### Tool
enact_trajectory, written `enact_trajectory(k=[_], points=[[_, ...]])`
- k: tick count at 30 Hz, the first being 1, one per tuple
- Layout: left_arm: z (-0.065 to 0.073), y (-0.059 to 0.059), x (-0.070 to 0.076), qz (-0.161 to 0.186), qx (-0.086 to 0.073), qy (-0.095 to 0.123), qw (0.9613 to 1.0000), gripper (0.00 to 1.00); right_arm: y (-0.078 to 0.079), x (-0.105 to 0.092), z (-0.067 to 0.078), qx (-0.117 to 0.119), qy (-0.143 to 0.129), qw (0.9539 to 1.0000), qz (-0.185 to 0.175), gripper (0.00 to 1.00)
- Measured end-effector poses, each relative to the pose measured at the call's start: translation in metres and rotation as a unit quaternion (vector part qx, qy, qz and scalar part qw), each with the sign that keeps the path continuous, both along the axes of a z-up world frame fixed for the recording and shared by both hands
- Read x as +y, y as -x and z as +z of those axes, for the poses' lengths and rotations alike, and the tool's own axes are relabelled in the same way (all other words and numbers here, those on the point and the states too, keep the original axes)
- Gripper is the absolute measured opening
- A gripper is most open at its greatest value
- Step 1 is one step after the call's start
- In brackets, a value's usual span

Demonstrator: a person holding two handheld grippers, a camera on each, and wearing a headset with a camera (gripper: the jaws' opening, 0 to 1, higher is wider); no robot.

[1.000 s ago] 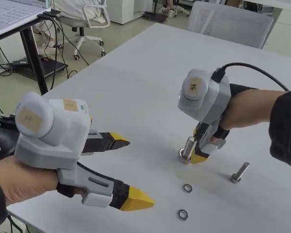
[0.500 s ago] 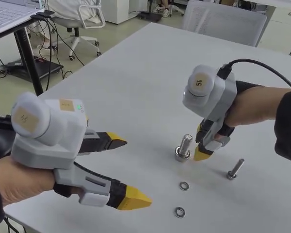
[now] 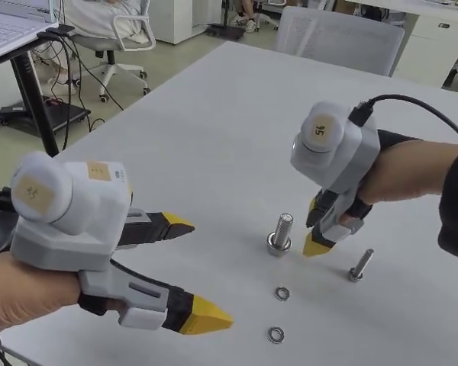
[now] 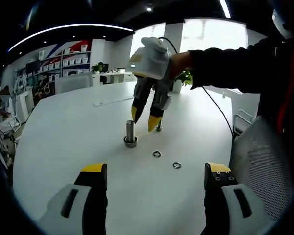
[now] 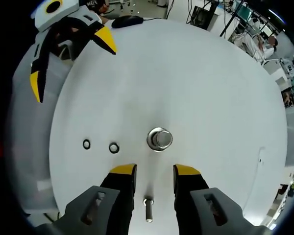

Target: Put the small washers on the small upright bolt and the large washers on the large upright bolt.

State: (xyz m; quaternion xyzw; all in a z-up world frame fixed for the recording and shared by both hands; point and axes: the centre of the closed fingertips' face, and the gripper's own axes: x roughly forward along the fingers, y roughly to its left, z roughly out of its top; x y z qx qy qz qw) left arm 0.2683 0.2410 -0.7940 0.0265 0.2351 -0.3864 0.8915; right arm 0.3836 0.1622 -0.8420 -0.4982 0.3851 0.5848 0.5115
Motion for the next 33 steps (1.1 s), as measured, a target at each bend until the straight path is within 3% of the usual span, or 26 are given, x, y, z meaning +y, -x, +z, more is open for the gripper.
enact_trajectory(k=[12,33], points=[[0.002,0.001,-0.003,-0.005,-0.002,-0.003,1.0000,0.81,0.010,-0.008,0.007,0.005,-0.017,0.9998,-0.010,0.31],[0.008,0.005,-0.010,-0.012,-0.006,-0.008,0.9999,0.81,0.046,-0.009,-0.007,0.025,-0.028,0.9993,-0.008,0.30]])
